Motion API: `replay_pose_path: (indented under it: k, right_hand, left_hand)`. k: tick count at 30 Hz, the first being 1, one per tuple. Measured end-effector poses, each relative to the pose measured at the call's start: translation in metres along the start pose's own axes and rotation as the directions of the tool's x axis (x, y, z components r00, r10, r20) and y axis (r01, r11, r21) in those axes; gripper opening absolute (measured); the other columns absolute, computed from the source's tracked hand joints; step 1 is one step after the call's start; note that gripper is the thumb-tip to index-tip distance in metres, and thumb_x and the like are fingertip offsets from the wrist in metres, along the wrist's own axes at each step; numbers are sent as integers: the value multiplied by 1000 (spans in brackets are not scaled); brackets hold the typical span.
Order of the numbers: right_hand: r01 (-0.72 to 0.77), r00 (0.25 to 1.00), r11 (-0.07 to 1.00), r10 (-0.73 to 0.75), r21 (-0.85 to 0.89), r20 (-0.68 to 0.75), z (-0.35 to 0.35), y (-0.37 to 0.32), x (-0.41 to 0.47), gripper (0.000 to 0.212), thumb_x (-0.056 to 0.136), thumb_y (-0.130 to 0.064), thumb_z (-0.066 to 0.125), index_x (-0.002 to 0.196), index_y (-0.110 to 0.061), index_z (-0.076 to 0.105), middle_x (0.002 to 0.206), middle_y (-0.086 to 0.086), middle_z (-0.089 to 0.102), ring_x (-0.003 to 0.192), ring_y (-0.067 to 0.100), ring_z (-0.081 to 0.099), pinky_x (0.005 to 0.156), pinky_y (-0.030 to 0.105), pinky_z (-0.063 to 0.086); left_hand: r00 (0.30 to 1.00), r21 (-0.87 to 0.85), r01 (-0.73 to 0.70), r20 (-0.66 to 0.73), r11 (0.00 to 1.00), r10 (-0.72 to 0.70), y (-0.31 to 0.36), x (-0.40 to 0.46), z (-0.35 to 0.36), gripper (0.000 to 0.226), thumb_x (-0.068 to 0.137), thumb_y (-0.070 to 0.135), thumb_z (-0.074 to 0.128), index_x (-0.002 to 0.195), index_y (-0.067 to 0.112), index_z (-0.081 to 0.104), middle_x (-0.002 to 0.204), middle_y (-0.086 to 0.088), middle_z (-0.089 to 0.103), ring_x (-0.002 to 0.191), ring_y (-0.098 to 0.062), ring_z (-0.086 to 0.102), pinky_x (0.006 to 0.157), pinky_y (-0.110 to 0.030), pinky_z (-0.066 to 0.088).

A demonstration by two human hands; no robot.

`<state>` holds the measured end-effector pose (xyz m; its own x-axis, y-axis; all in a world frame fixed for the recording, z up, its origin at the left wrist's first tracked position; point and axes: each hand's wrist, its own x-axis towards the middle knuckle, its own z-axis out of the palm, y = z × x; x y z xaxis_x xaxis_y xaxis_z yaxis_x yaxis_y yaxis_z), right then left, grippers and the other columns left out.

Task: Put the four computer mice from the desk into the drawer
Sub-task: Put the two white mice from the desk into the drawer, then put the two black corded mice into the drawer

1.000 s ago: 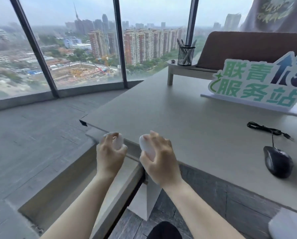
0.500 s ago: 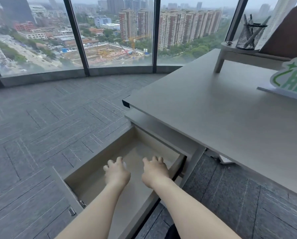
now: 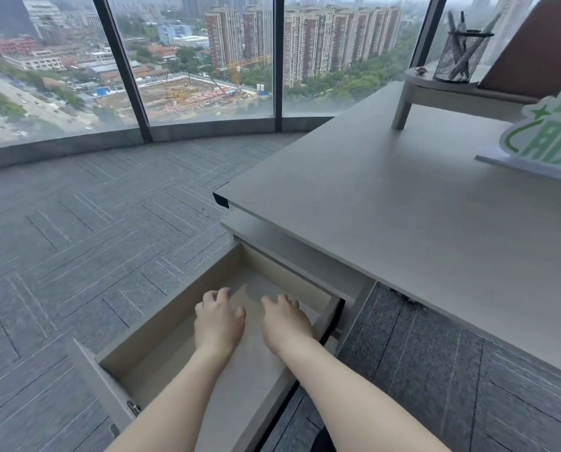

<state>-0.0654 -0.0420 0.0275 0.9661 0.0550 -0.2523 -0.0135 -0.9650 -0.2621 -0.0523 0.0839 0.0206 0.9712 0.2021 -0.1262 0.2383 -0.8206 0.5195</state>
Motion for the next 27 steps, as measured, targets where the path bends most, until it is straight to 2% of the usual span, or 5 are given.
replay_pose_path:
  k: [4,11,18,24,27]
  right_hand:
    - [140,907,962,-28,236,-421,-65,24,-39,35,92,-5,44,125,-12,54,122,11,58,106,30,57,73,34,46]
    - [143,506,937,207,318,-837,-180,152,-148,27,88,-9,46,102,-10,69,101,8,73,91,27,67,73,30,50]
    - [-313,289,870,469,380,-835,-198,341,-251,31,82,-5,57,111,-12,66,112,13,65,105,40,55,90,44,46]
    - [-655,347,631,740,416,-576,-185,441,-299,56,91,-36,56,143,-24,40,153,18,31,137,40,26,110,47,29]
    - [-671,368,616,760,413,-535,-178,462,-304,60,90,-45,58,143,-24,38,148,20,37,131,41,35,106,46,35]
  left_hand:
    - [946,-232,-306,-183,923,268,66,-16,-27,35,91,16,53,125,9,59,124,-14,59,113,-31,55,92,-31,41]
    - [782,-413,-618,-231,669,579,227,-102,-13,24,88,10,56,110,12,66,101,0,63,81,-15,60,78,-29,47]
    - [613,-433,-652,184,623,768,356,-215,76,50,83,38,62,130,25,52,131,-2,54,112,-21,58,92,-34,49]
    - [551,-218,-756,298,618,779,428,-280,128,76,74,59,56,142,33,34,142,-6,48,129,-32,42,104,-41,36]
    - [560,-76,-792,304,606,771,451,-295,147,73,73,62,53,138,33,38,138,-6,50,128,-33,40,101,-41,34]
